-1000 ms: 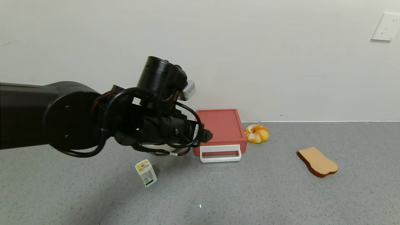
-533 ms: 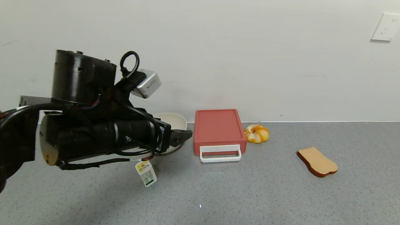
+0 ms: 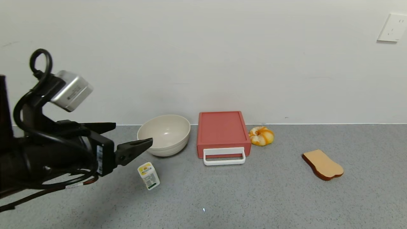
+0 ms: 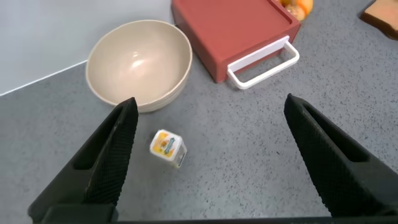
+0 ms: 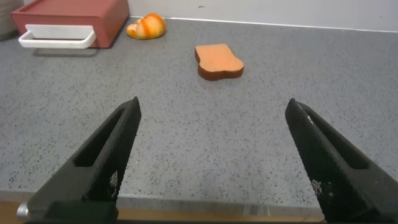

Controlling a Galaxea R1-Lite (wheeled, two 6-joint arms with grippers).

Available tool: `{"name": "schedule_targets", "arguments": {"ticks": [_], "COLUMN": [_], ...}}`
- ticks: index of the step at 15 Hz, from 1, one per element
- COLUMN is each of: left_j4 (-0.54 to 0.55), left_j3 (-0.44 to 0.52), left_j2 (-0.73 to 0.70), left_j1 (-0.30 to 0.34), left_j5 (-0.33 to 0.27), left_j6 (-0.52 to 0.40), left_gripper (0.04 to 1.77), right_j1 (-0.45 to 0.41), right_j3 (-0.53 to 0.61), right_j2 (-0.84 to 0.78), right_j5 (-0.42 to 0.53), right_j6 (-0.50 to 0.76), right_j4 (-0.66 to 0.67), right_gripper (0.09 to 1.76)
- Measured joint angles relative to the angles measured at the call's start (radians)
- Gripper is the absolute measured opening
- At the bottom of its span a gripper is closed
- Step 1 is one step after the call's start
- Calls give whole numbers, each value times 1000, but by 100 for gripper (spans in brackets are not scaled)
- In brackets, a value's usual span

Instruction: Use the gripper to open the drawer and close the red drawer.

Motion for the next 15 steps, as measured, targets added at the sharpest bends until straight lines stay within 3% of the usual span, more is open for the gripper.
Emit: {"name": "schedule_targets", "arguments": {"ticks": [6,10,15], "left_j4": [13,50,205], "left_j3": [146,215,241], "left_j2": [-241,-395,-609], "left_j1": [39,166,304], "left_j5": [48,66,85], "left_j6": [-2,-2,-3], "left_gripper": [170,170,171], "right_j1": [1,0,1], "right_j3": [0,0,0], "right_j2": [0,0,0], "right_j5": [0,0,0], "right_j6": [0,0,0], "right_j4": [0,0,0], "right_gripper": [171,171,171]}}
